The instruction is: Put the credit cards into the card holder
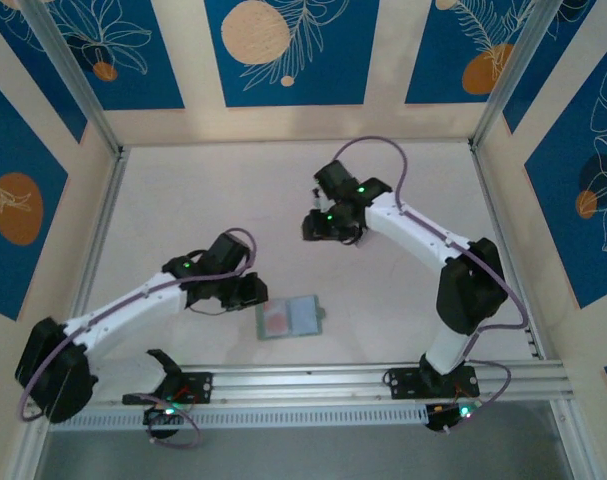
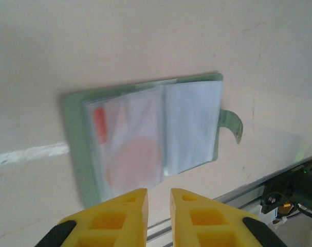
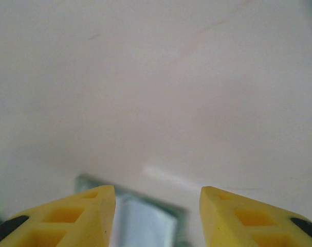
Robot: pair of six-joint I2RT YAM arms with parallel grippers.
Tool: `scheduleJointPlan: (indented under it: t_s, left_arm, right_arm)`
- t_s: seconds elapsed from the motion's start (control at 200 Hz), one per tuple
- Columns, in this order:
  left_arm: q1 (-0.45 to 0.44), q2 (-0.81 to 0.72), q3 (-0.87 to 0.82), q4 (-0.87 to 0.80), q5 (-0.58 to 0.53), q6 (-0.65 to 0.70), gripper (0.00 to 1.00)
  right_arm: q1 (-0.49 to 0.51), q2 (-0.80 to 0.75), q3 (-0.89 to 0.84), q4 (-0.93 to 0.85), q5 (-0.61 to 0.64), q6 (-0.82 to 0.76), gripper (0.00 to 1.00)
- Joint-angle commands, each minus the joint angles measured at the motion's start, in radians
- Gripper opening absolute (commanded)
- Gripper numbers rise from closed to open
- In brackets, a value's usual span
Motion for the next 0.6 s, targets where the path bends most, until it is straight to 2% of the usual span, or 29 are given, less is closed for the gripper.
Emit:
scheduleJointPlan:
  t_s: [0.0,0.095,0.17,0.38,0.595]
  left_arm:
    - [-0.03,0.092,0.053,0.008,-0.016,0.062,0.17]
    - [-0.038,0.14,0.057,0.038,-0.003,0.079,0.17]
    - [-0.04,0.164,0.05,0.056,0.001,0.095,0.17]
    - [-0.04,0.219,0.025,0.11,0.025,0.105,0.17]
    - [-0.04,0.23,-0.005,0.141,0.03,0.095,0.16]
  right_arm:
    - [-0.068,0.017,0.067,-0.137,0.238,-0.059,0.47]
    - [-0.107,0.074,0.136,-0.177,0.36,-0.099,0.48]
    - [-0.135,0.118,0.186,-0.19,0.43,-0.134,0.53]
    - [-0.155,0.251,0.275,-0.198,0.536,-0.235,0.57]
    - [-0.163,0.327,0.298,-0.181,0.549,-0.273,0.57]
